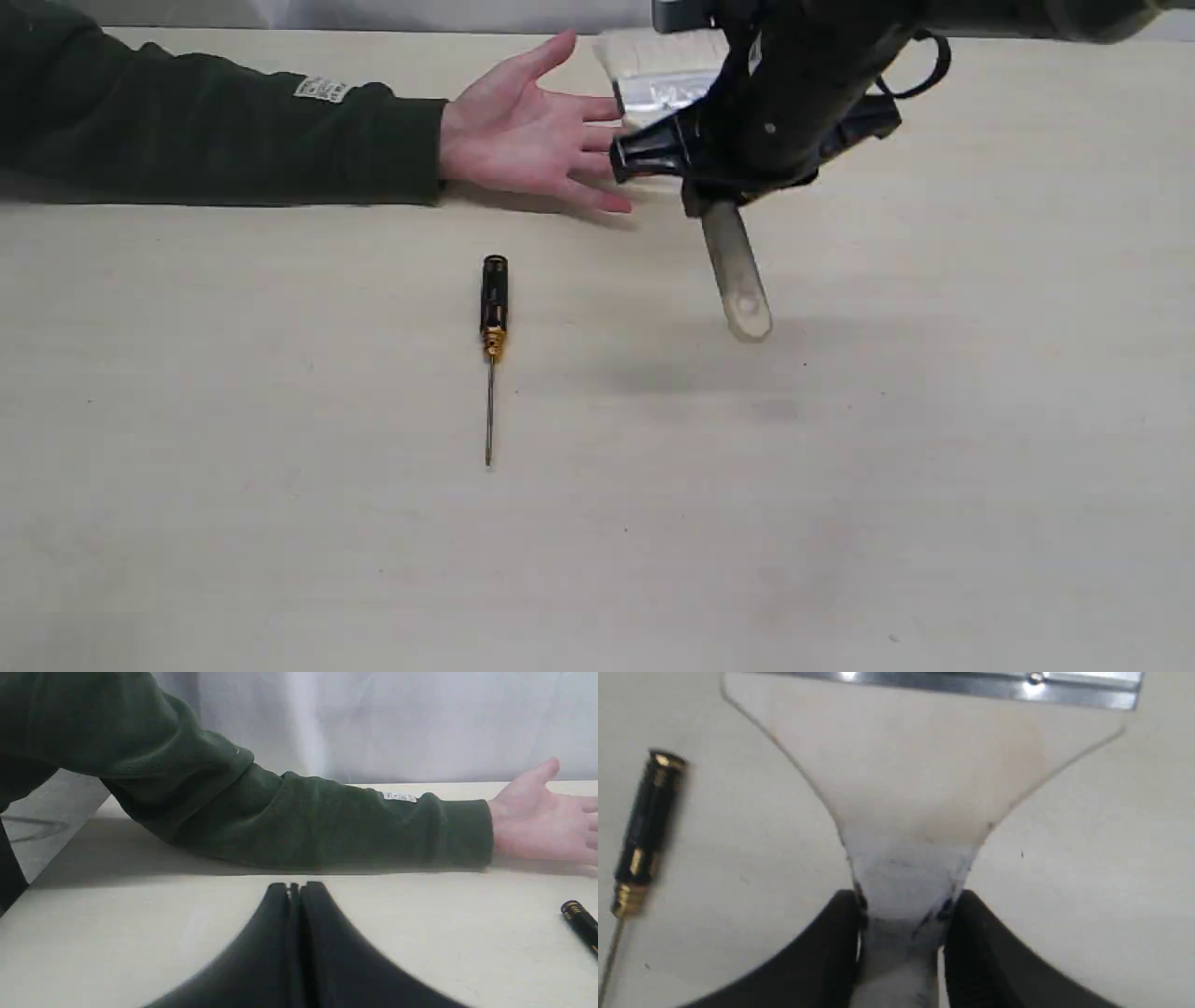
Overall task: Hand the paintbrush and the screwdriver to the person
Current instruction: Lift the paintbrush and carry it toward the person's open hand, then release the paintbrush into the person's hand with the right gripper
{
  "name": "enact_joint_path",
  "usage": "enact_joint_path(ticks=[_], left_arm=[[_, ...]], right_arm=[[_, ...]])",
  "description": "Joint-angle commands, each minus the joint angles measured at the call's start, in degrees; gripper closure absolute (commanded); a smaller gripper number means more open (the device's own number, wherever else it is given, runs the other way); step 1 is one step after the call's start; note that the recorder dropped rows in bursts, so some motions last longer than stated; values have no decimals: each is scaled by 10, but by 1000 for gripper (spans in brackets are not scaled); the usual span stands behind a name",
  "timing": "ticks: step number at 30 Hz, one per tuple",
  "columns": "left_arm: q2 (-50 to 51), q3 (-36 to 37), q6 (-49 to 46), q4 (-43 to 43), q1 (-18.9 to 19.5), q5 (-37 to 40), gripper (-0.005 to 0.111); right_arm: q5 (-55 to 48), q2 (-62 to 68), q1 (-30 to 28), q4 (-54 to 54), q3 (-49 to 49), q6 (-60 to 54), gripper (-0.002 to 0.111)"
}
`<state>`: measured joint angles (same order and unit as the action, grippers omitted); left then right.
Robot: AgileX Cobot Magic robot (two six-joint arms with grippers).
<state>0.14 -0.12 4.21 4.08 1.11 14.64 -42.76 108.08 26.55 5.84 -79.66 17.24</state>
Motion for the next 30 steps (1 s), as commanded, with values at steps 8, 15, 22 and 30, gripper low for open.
enact_joint_path(ticks=[8, 15, 22, 30], left_arm=[[-1, 1, 1, -3, -5, -2, 107], [-1, 1, 1, -3, -5, -2, 107], [-1, 1, 1, -3, -5, -2, 107], [-1, 1, 1, -3, -5, -2, 107]], right_arm=[[-30, 55, -4, 5, -163, -10, 104], [-44, 134, -4, 4, -254, -11, 104], [-68, 214, -4, -23, -357, -11, 104], [-120, 290, -4, -31, -450, -11, 104]])
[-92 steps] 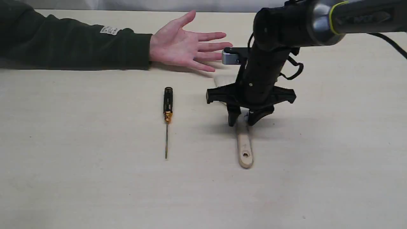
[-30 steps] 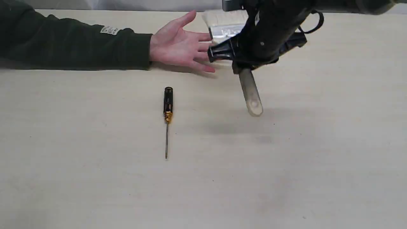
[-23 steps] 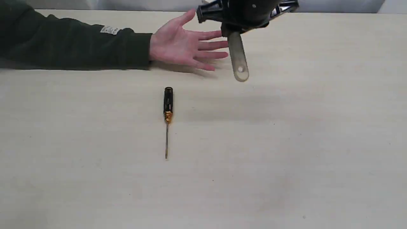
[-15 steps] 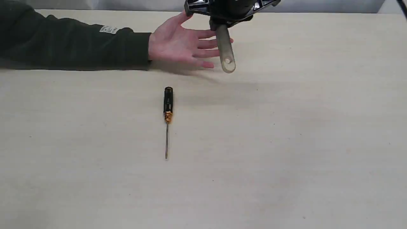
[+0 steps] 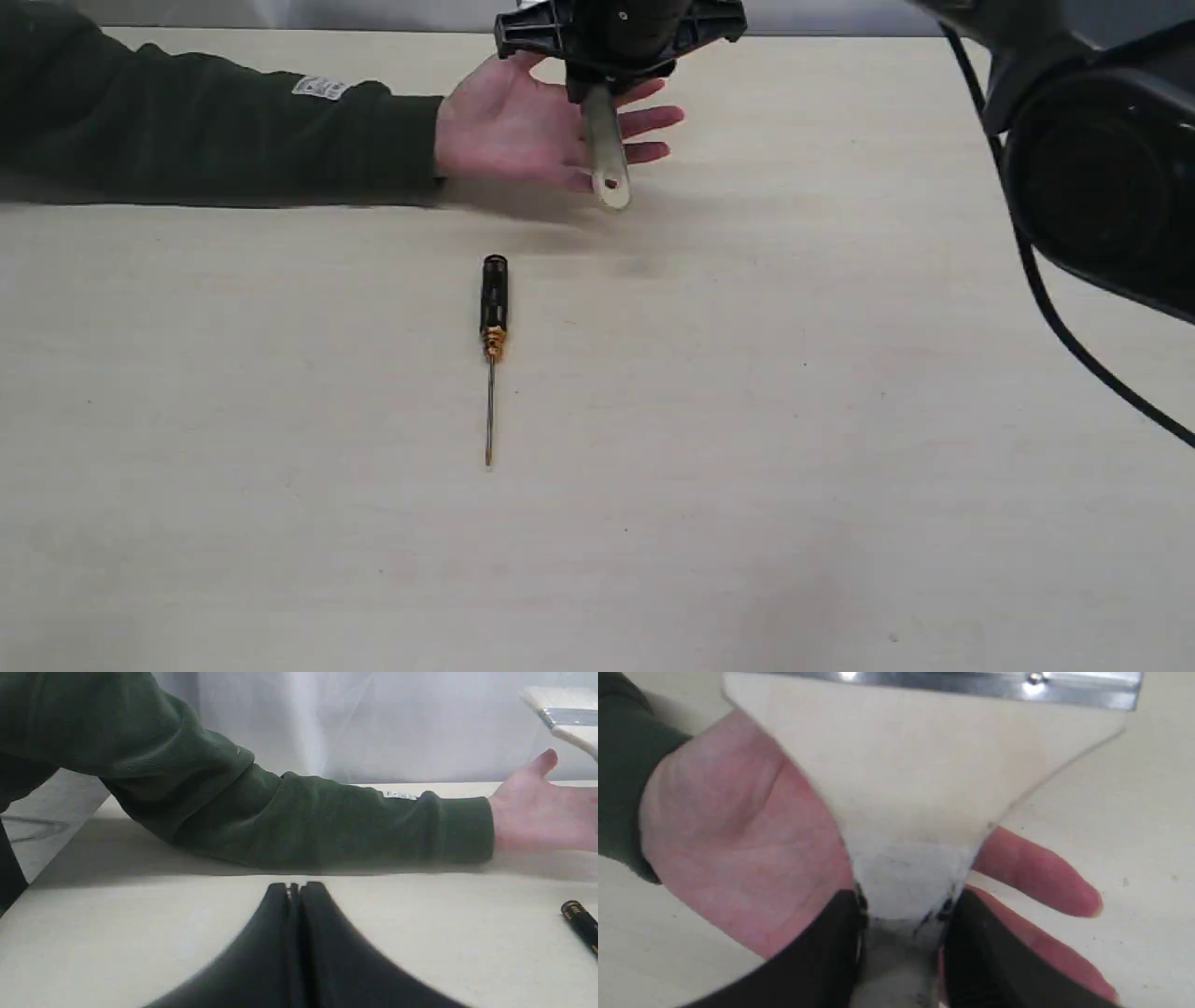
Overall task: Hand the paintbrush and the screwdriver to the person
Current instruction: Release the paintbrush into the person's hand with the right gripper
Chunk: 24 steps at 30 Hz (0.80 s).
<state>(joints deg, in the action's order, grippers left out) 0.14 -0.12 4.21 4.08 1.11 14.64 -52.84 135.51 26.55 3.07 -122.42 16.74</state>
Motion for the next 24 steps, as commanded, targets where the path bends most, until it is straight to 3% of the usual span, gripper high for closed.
enact_joint_path(ticks=[1, 7, 12, 15, 24], left_arm=[[-1, 1, 1, -3, -5, -2, 107], [-1, 1, 1, 0, -5, -4, 107], [-1, 1, 1, 0, -5, -4, 107], [-1, 1, 1, 0, -5, -4, 107], [-1, 1, 1, 0, -5, -4, 107]], right_arm=[[-20, 21, -4, -3, -24, -6, 104], [-8, 30, -4, -6, -25, -6, 98], [-12, 18, -4, -5, -38, -6, 69], [-15, 9, -4, -5, -43, -6, 58], [-70, -31, -4, -16, -38, -62, 57]])
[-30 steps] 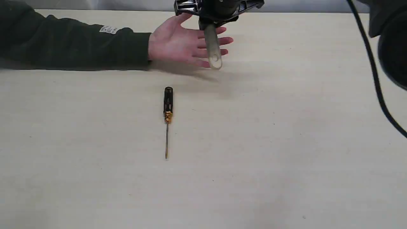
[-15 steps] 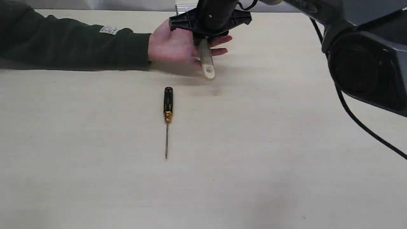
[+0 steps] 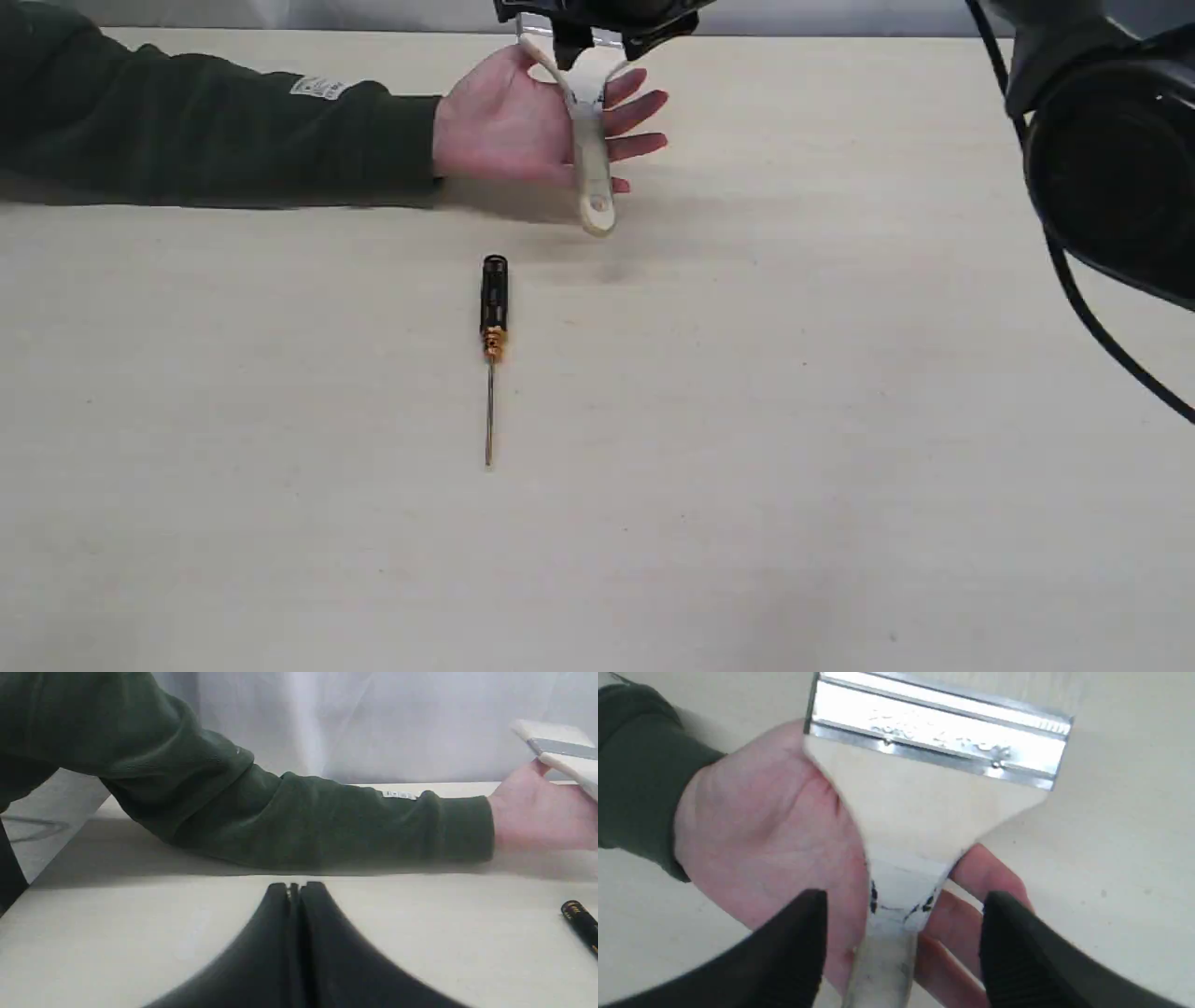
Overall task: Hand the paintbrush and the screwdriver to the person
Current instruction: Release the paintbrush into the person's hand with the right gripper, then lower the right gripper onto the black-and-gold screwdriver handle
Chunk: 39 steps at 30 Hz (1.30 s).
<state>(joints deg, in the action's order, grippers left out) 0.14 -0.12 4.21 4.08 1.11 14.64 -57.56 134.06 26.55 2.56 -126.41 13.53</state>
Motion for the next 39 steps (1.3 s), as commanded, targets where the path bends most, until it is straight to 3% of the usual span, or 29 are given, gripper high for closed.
enact_joint_path(ticks=[1, 10, 29, 39], left_arm=[[-1, 1, 1, 0, -5, -4, 107], [-1, 1, 1, -1, -5, -3, 107], [-1, 1, 1, -1, -5, -3, 107], [-1, 1, 1, -1, -5, -4, 107]], right_arm=[[-29, -20, -4, -19, 2, -35, 57], [-40, -71, -4, -105, 72, -98, 57], [96, -194, 0, -276, 426, -246, 57], [217, -163, 70, -276, 452, -225, 57]])
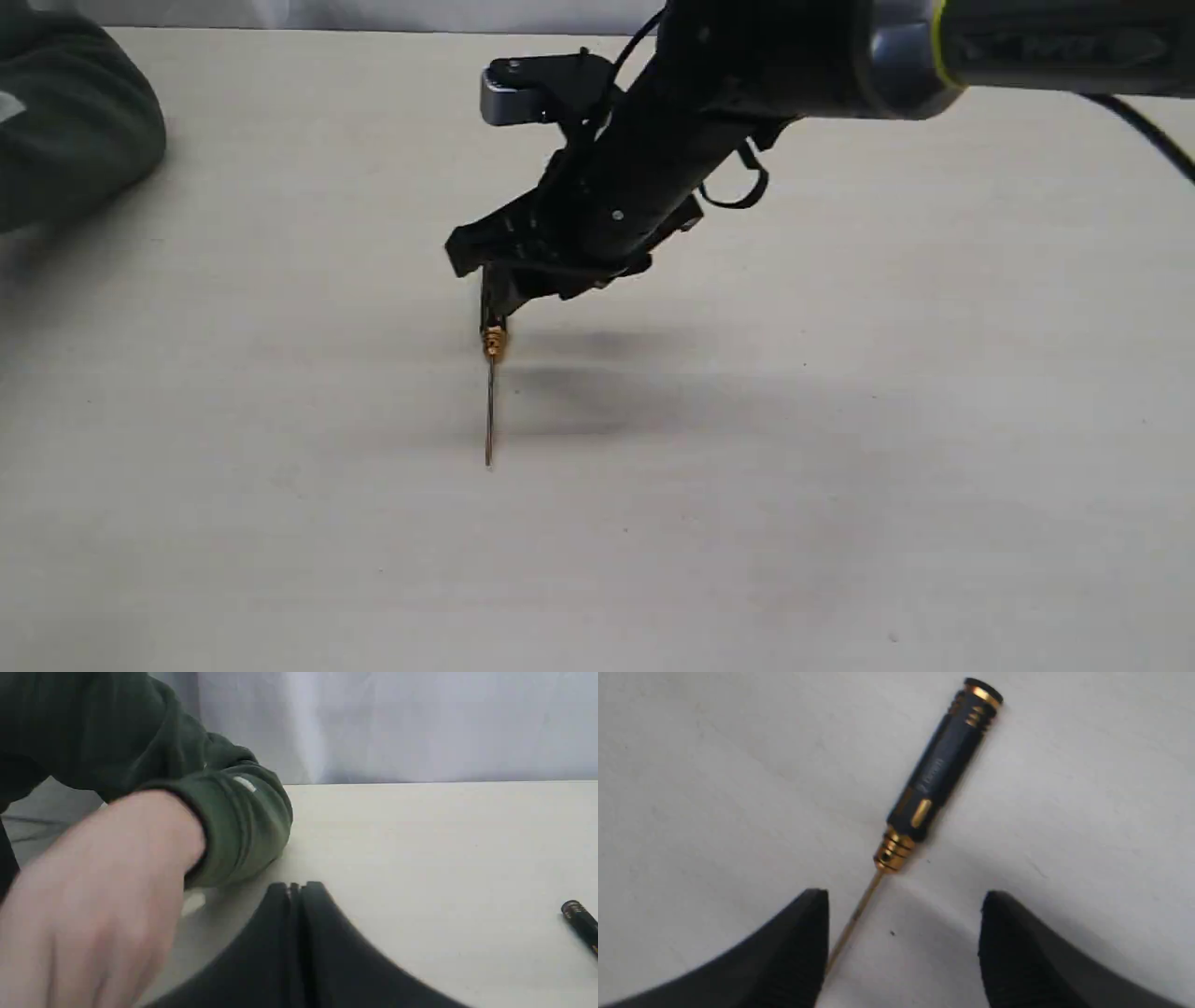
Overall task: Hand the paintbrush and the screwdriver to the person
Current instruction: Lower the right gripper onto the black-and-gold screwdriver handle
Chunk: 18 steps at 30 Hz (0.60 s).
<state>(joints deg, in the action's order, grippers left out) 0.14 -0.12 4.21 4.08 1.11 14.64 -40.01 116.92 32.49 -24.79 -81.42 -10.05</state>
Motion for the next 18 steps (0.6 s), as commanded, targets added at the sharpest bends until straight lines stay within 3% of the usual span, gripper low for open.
enact_joint_path(ticks=[1, 18], left_arm=[[-1, 1, 1, -1, -5, -4, 107], [-1, 1, 1, -1, -5, -4, 107]], right_arm=[[48, 12, 10, -2, 1, 20, 57], [-19, 114, 9, 50, -126, 119, 57]])
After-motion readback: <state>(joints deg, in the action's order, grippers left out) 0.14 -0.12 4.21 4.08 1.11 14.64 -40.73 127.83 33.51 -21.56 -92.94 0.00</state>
